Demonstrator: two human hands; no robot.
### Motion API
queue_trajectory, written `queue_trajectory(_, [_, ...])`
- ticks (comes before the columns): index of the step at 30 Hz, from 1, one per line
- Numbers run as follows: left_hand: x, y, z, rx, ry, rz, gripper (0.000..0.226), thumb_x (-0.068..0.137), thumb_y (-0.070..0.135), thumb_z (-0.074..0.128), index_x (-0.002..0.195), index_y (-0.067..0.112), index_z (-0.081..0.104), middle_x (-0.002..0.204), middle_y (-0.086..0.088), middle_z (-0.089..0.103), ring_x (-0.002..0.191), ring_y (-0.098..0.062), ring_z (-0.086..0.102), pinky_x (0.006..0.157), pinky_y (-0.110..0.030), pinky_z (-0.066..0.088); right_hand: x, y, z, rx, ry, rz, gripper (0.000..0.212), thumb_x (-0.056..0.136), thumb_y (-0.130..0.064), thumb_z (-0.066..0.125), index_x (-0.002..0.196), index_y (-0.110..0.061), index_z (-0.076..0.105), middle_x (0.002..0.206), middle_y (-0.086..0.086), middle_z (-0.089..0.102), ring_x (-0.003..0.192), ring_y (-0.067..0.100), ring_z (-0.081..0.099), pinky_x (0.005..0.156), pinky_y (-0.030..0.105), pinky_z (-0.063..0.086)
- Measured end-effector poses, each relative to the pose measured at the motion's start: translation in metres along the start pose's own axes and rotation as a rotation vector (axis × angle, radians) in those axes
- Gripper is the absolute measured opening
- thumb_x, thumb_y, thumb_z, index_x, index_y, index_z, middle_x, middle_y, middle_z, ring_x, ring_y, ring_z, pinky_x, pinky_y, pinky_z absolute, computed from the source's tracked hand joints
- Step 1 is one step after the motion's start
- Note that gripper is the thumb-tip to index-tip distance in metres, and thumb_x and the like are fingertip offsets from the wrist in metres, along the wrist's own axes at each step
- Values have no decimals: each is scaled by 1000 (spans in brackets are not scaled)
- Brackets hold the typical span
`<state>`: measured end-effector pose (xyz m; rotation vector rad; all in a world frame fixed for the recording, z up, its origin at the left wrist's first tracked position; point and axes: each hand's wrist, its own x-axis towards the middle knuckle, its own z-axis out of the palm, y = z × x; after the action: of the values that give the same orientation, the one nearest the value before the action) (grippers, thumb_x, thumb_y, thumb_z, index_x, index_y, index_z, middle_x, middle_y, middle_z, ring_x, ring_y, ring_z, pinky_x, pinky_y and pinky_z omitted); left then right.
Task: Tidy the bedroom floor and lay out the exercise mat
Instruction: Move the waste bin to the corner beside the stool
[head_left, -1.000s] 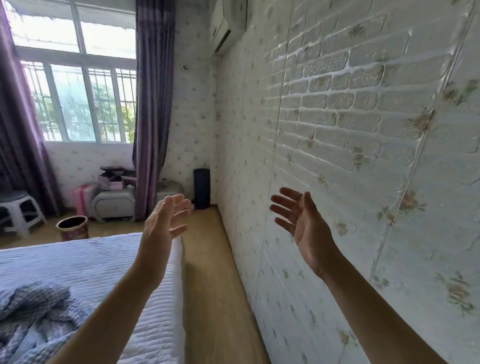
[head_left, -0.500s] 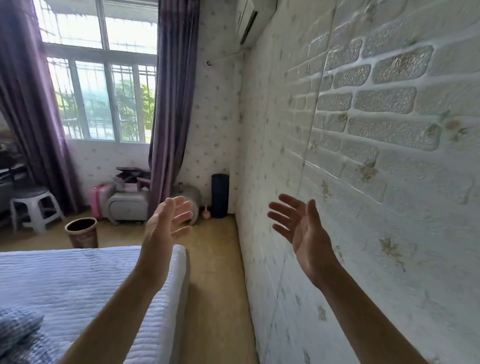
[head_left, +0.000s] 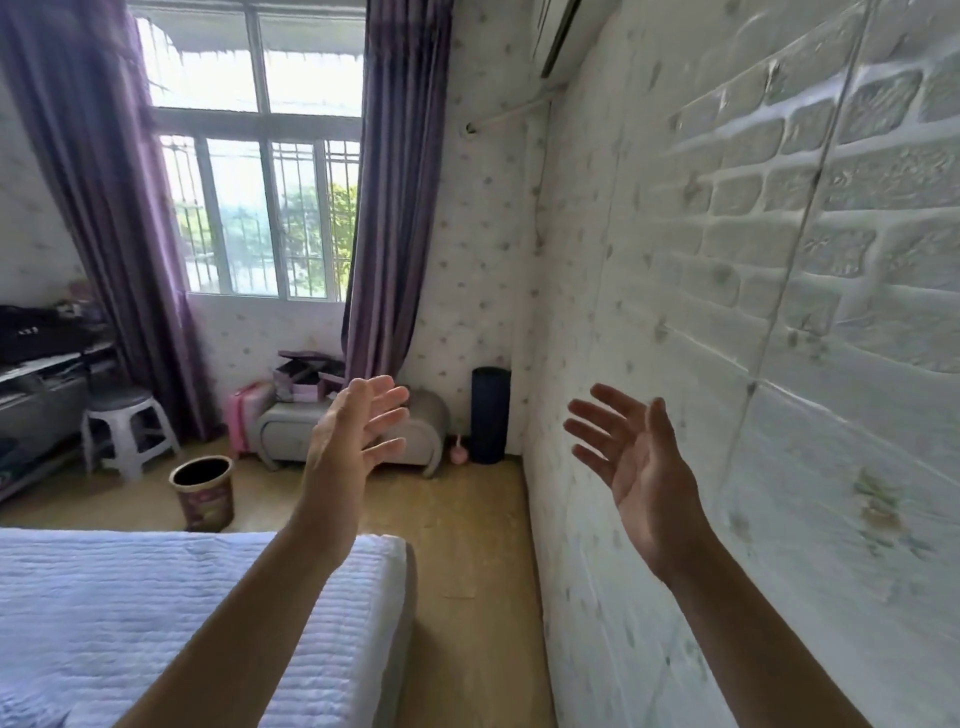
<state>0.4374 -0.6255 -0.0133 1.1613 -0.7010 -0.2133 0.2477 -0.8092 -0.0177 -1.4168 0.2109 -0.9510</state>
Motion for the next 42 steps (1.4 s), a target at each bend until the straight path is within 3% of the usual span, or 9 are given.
queue_trajectory(6, [143,-34,-6,-37,7,55,52,88,57,41,121,24,63,125,-2,71,118,-21,66,94,-42,52,143,44,25,1,-13,-24,65,91,-59,26,134,-22,57,133,4,68,126,23,63,115,49,41])
queue_trajectory(12, [257,-70,-5,-45,8,63,52,88,58,41,120,24,64,125,-1,72,115,-19,67,92,-39,52,261,87,41,12,-36,-45,61,98,-62,26,133,-23,58,130,1,70,124,19,65,109,42,45])
queue_trajectory(18, [353,-126,-4,-16,38,43,55,88,57,42,123,19,64,126,-4,71,117,-21,67,91,-39,53,369,146,38,63,-64,-20,65,91,-60,29,133,-20,59,131,5,70,124,21,65,107,42,46])
queue_trajectory(23, [448,-189,12,11,65,33,61,88,52,45,130,10,61,130,-10,69,122,-29,64,97,-46,52,469,211,25,94,-90,-16,65,91,-60,28,134,-21,58,131,3,70,125,19,64,108,39,46])
queue_trajectory(31, [618,-273,48,46,134,34,60,88,52,47,131,11,61,128,-9,70,121,-29,65,101,-49,51,669,291,5,137,-135,29,58,101,-54,24,131,-19,60,127,6,71,124,20,65,114,49,42])
queue_trajectory(35, [687,-304,44,41,188,12,56,94,52,50,131,10,60,130,-11,69,122,-31,63,96,-44,53,745,324,14,146,-178,58,60,95,-58,27,128,-21,61,128,6,70,124,19,65,110,42,45])
queue_trajectory(42, [799,-365,13,63,251,31,68,87,52,45,135,6,57,132,-11,67,120,-28,64,89,-38,54,864,408,44,181,-209,107,61,98,-55,27,131,-15,60,130,8,69,126,21,63,115,48,41])
